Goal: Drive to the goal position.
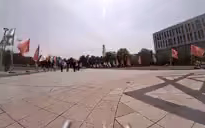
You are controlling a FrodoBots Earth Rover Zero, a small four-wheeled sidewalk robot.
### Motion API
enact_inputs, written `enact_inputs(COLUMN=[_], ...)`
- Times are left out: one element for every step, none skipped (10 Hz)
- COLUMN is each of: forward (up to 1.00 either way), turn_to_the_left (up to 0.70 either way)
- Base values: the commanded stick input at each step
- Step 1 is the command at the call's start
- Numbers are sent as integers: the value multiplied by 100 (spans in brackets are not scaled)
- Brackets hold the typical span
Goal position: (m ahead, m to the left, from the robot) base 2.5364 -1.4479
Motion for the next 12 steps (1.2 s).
enact_inputs(forward=[100, 100, 100, 100, 100, 100, 100, 100, 100, 100, 100, 100], turn_to_the_left=[0, 0, 0, -12, -22, -4, 0, 0, -11, -1, 0, 0])
